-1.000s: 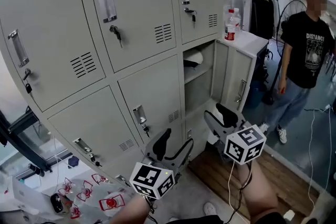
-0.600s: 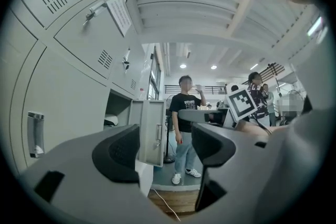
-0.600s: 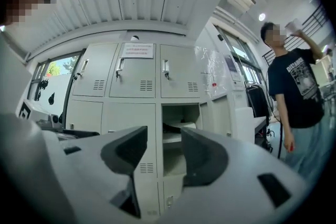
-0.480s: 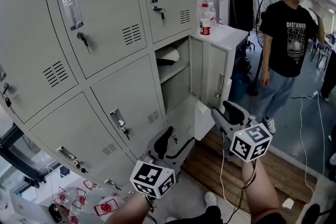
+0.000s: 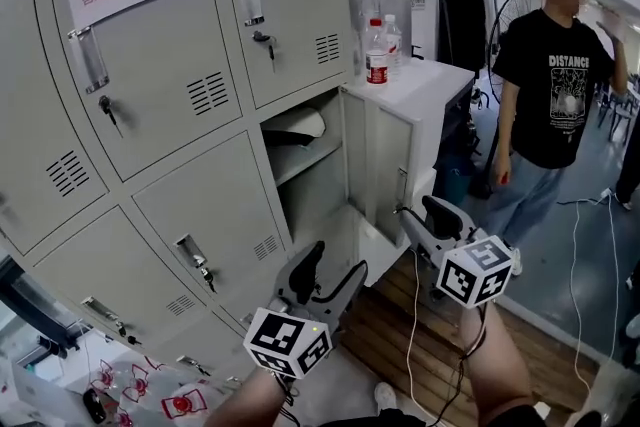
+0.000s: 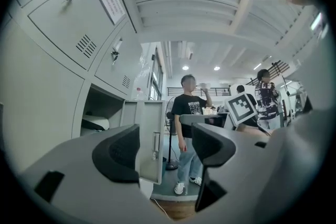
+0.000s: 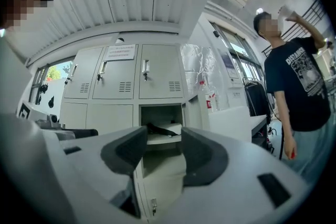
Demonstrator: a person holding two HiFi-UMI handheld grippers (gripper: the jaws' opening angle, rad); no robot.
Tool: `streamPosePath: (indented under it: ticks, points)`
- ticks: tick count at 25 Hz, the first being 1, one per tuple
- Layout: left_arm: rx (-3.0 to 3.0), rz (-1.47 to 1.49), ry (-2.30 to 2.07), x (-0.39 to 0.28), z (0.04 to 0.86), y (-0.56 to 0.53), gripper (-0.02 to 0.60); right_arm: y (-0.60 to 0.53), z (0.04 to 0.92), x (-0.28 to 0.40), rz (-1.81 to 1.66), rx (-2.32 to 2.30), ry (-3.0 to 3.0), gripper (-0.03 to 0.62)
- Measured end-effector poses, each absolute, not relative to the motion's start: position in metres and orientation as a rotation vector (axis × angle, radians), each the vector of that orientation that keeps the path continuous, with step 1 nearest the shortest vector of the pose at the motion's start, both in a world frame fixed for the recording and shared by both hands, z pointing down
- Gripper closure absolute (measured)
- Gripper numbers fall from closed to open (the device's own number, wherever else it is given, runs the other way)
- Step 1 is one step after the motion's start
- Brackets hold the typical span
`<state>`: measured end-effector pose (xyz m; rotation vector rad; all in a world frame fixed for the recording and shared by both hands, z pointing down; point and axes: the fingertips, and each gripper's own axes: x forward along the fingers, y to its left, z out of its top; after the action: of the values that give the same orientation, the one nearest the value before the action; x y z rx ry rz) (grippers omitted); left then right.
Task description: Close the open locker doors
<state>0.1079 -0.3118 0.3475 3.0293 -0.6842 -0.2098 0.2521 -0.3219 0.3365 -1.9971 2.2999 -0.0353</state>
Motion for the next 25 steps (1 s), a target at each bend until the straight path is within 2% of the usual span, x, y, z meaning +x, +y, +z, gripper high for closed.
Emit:
streamPosePath:
  ticks: [12,25]
  points:
    - [3.021,-0.189,-0.797,0.175,0.354,-0.356,0.279,-0.382,0.342,0.315,-0.057,-1.88,2.361,0.405]
    - [2.97,-0.207,-0.979,0.209,0.351,-0.382,0.28,-0.428,0.338,0.347,0.009,-1.826,2.483,0.405]
